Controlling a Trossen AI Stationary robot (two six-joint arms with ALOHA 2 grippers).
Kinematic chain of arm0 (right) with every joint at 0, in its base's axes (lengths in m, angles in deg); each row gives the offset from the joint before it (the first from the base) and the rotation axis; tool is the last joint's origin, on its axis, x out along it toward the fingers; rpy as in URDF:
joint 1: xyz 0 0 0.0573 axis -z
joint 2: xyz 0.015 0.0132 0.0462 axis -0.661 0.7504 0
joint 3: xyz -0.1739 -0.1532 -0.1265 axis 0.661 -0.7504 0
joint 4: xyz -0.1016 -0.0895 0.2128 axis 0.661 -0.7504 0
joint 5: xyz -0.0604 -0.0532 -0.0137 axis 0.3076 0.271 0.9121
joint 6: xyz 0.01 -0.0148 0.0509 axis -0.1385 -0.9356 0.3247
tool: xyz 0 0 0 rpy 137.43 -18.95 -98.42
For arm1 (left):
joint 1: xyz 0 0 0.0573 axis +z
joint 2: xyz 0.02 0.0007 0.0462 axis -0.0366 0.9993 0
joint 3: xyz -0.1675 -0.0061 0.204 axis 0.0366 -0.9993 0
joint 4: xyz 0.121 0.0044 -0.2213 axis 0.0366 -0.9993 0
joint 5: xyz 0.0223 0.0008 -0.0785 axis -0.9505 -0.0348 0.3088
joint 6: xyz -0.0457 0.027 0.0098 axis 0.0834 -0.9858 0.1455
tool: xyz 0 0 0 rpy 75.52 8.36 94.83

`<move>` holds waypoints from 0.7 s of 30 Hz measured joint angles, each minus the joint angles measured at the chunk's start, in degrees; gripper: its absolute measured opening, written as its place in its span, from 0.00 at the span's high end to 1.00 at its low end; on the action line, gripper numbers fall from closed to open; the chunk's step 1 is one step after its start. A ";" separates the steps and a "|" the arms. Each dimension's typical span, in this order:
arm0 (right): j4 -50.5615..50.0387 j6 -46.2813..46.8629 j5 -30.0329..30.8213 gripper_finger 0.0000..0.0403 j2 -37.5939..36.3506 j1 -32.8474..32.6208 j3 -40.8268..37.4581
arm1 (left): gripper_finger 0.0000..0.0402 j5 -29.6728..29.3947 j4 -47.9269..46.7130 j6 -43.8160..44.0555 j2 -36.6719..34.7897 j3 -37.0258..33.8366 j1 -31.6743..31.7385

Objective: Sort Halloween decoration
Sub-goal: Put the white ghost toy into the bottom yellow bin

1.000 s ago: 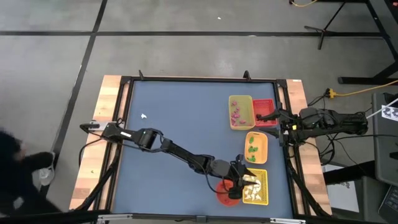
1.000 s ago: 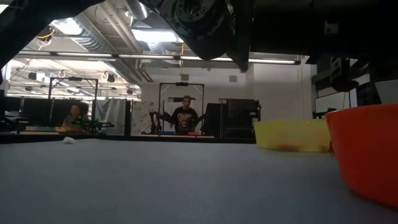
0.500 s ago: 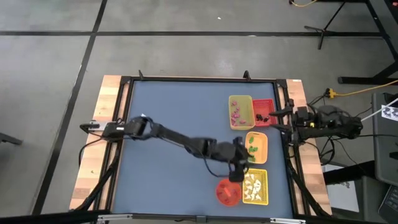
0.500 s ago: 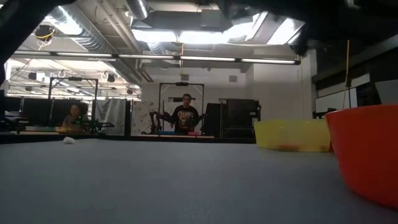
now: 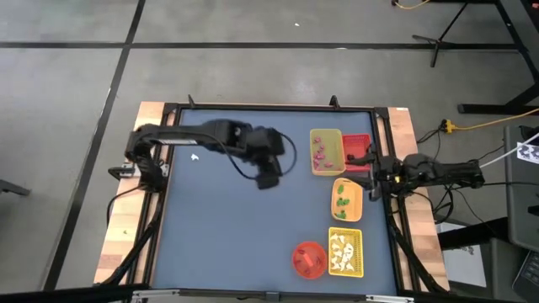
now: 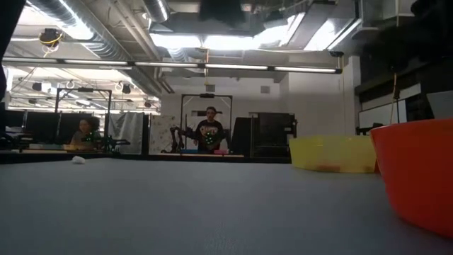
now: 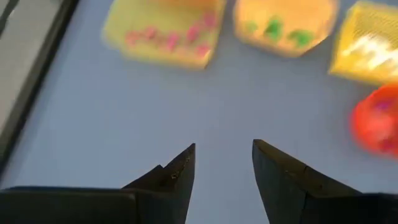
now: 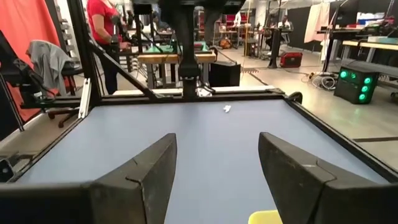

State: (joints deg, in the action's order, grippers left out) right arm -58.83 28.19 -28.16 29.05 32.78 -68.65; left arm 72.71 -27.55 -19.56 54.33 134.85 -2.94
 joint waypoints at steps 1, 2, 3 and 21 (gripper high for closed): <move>1.07 -0.01 -0.01 0.44 0.02 0.00 -0.66 | 0.64 -0.51 -2.53 0.28 -0.75 -0.40 0.65; 2.20 -0.01 -0.01 0.44 -0.01 0.00 -1.26 | 0.64 -0.60 -4.06 0.40 -1.61 -1.21 1.28; 2.96 -0.01 -0.03 0.44 -0.18 0.00 -1.72 | 0.64 -0.67 -5.32 0.83 -2.66 -2.67 1.96; 9.22 -0.12 -2.01 0.44 -0.25 0.00 -8.05 | 0.64 3.98 1.91 7.95 -28.99 -49.20 21.05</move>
State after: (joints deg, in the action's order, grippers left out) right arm -49.61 28.07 -30.17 28.80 32.78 -76.71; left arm 76.69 -25.65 -11.61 25.33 85.64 18.11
